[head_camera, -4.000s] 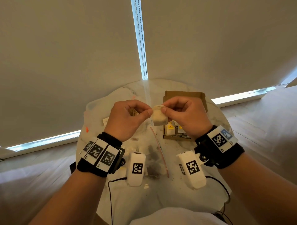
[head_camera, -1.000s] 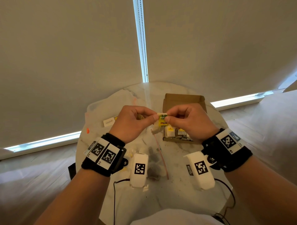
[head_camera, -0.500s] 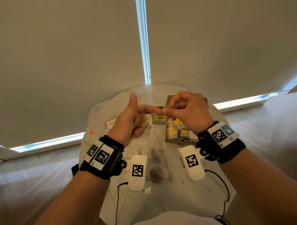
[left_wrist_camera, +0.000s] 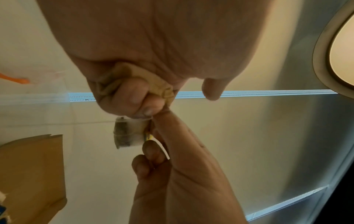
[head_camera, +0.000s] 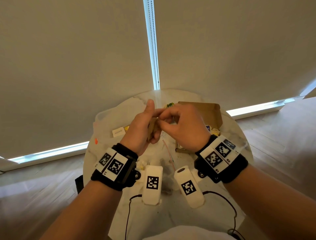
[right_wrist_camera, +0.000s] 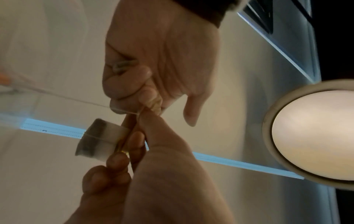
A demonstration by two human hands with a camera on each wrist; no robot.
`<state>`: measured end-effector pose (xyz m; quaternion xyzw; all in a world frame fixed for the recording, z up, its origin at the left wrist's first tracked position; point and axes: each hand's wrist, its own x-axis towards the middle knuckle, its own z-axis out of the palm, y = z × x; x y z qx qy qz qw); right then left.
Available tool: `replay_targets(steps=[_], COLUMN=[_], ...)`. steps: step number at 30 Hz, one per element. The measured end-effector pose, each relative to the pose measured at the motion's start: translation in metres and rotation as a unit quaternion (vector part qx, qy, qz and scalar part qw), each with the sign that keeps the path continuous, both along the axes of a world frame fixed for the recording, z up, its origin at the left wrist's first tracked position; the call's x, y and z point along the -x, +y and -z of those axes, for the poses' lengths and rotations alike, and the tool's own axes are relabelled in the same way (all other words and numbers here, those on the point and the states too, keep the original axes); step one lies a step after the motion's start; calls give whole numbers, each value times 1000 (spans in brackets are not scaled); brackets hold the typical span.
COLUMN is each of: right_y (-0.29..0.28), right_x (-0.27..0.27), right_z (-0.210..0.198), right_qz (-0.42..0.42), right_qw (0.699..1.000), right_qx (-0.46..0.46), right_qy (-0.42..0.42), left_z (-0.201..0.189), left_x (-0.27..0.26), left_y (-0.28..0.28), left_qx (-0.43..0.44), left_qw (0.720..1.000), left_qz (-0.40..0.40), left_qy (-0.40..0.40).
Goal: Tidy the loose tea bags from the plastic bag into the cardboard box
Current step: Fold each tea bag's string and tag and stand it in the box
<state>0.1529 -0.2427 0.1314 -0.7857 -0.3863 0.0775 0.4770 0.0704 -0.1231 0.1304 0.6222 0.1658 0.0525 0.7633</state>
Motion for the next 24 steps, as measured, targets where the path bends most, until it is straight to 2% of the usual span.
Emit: replay_targets(steps=[2, 4, 7, 9, 13, 20, 24], right_y=[-3, -8, -14, -17, -17, -18, -18], right_x=[-1, -6, -16, -21, -27, -28, -28], right_z=[-1, -3, -3, -3, -3, -2, -1], right_qz=[-10, -20, -20, -28, -46, -36, -39], right_qw=[999, 996, 997, 998, 998, 998, 997], right_qx=[-37, -59, -44, -32, -6, -6, -7], right_qy=[31, 58, 61, 54, 44, 56, 62], left_z=[3, 6, 9, 7, -2, -3, 0], left_x=[2, 6, 11, 11, 8, -1, 1], left_y=[4, 11, 23, 26, 24, 29, 27], left_qx=[-48, -131, -276, -327, -371, -411, -413], left_qw=[999, 990, 956, 939, 925, 908, 907], left_qz=[-12, -47, -104, -99, -47, -42, -34], left_qy=[-13, -17, -17, -32, -67, -71, -71])
